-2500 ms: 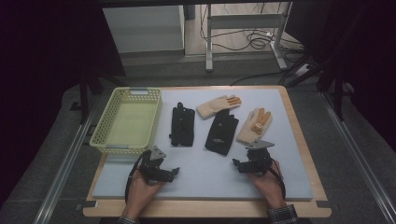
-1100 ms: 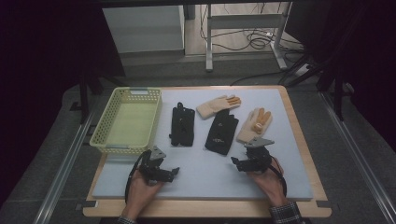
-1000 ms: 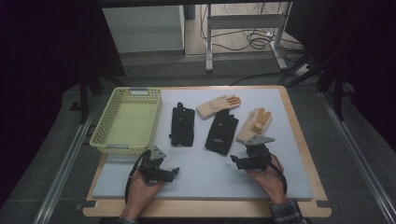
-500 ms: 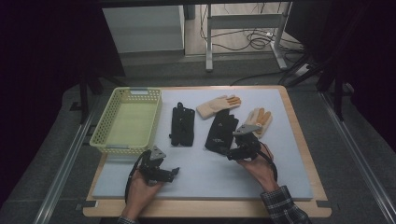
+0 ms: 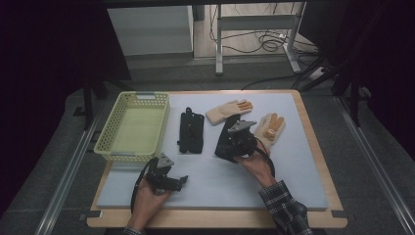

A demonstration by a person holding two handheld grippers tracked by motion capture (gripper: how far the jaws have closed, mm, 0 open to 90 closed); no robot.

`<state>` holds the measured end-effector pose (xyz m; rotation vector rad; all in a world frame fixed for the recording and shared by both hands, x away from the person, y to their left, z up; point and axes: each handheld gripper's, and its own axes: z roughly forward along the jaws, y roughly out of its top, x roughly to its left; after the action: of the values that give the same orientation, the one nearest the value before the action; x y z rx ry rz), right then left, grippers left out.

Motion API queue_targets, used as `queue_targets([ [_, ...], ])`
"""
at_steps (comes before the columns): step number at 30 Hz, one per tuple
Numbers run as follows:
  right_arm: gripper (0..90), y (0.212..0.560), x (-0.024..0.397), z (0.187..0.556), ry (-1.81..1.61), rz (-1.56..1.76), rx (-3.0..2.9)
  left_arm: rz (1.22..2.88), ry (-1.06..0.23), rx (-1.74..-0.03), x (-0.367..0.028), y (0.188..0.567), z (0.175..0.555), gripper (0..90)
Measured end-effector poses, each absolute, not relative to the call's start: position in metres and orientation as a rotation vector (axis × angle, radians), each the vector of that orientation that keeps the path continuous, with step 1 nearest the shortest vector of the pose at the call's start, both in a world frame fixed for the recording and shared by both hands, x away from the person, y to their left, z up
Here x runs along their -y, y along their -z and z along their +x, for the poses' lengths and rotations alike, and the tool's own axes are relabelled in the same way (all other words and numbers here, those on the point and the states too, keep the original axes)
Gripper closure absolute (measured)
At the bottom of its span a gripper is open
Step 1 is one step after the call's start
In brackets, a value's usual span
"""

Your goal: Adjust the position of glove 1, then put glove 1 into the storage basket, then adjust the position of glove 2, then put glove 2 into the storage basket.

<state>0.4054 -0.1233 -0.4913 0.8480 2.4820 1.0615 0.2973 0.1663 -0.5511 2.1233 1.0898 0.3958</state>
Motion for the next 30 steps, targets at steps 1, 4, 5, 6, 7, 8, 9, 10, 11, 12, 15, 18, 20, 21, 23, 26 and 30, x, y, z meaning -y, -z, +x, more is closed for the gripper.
queue_targets([
  [1,32.6,0.491,0.123,0.405,-1.062,0.848,-2.482,2.123,-0.396,-1.09,-0.166,0.551,0.297,6.5],
  [4,33.8,0.492,0.109,0.414,-1.084,0.849,-2.495,2.124,-0.396,-1.09,-0.166,0.551,0.297,6.5],
  [5,33.8,0.492,0.105,0.416,-1.084,0.846,-2.498,2.127,-0.397,-1.089,-0.166,0.551,0.297,6.5],
  [6,33.8,0.492,0.105,0.416,-1.084,0.846,-2.498,2.127,-0.397,-1.089,-0.166,0.551,0.297,6.5],
  [7,33.8,0.493,0.098,0.42,-1.066,0.829,-2.506,2.126,-0.397,-1.089,-0.166,0.551,0.297,6.6],
  [8,33.4,0.494,0.093,0.422,-1.065,0.82,-2.506,2.126,-0.397,-1.089,-0.166,0.551,0.297,6.6],
  [9,33.3,0.494,0.089,0.424,-1.057,0.823,-2.51,2.126,-0.397,-1.089,-0.166,0.551,0.297,6.6],
  [10,33.3,0.494,0.089,0.424,-1.057,0.823,-2.51,2.125,-0.396,-1.089,-0.167,0.551,0.297,6.6],
  [11,33.3,0.495,0.086,0.425,-1.053,0.817,-2.514,2.126,-0.395,-1.09,-0.167,0.551,0.297,6.6],
  [12,33.2,0.495,0.082,0.427,-1.048,0.805,-2.514,2.126,-0.395,-1.09,-0.167,0.551,0.297,6.6],
  [15,32.1,0.497,0.072,0.432,-1.046,0.8,-2.517,2.121,-0.396,-1.091,-0.166,0.551,0.297,6.6],
  [18,31.1,0.498,0.063,0.436,-1.03,0.795,-2.525,2.125,-0.396,-1.09,-0.167,0.551,0.297,6.6],
  [20,30.7,0.499,0.058,0.44,-1.022,0.79,-2.527,2.125,-0.395,-1.09,-0.167,0.551,0.297,6.6],
  [21,30.4,0.499,0.056,0.441,-1.026,0.788,-2.527,2.125,-0.395,-1.09,-0.167,0.551,0.297,6.6],
  [23,30.0,0.5,0.049,0.446,-1.026,0.786,-2.53,2.126,-0.395,-1.09,-0.167,0.551,0.297,6.6],
  [26,29.4,0.501,0.044,0.448,-1.031,0.796,-2.538,2.125,-0.394,-1.089,-0.167,0.551,0.297,6.6],
  [30,28.4,0.506,0.037,0.453,-1.021,0.791,-2.547,2.126,-0.395,-1.09,-0.167,0.551,0.297,6.6],
])
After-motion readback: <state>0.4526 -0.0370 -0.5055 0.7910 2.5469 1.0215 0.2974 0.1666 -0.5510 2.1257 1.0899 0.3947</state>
